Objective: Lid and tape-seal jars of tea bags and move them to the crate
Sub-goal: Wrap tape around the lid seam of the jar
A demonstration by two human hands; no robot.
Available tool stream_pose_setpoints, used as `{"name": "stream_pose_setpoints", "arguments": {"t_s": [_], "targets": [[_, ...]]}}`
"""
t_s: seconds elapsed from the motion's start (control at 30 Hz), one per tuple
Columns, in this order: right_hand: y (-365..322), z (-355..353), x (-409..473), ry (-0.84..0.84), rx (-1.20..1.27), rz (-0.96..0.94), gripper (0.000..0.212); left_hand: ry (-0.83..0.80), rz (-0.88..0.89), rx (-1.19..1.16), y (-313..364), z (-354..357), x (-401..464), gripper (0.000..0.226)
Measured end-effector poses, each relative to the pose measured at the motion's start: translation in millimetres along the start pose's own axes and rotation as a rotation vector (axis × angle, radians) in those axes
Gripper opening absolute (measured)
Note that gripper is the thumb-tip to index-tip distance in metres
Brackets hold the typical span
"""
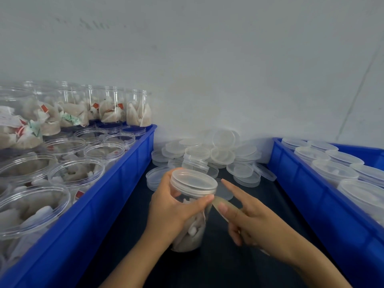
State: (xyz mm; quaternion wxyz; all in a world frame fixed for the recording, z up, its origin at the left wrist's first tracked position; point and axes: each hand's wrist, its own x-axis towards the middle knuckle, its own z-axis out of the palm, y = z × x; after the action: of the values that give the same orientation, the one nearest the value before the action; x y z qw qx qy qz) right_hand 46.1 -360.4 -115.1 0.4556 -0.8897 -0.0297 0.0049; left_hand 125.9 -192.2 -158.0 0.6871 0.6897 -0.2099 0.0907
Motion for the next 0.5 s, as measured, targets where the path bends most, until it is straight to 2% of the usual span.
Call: {"name": "stream_pose_setpoints", "arguments": {"t_s": [0.07,0.17,0.4,0.5], "targets": [[-2.6,1.5,-0.5,-0.072,0.125,0.036,0.072,-0.027,-0.029,-0.035,-0.2,-4.5,2.4,0.075],[-0.8,5.4,2.2,-0.092,0.179,0.038,0.058,-0.073,-0.028,-0.051,-0.9,-8.8,3.3,0.076],[8.9,-5.0,6.3,0.082,-0.142,-0.021,0.063,-0.273,-0.08,-0.162,-4.4,-11.0,7.2,0.079],[10.6,-9.6,6.8,0.085,-0.153,-0.01,0.062,-0.351,-0.115,-0.233,-6.9,-9.7,8.0,0.079]]}}
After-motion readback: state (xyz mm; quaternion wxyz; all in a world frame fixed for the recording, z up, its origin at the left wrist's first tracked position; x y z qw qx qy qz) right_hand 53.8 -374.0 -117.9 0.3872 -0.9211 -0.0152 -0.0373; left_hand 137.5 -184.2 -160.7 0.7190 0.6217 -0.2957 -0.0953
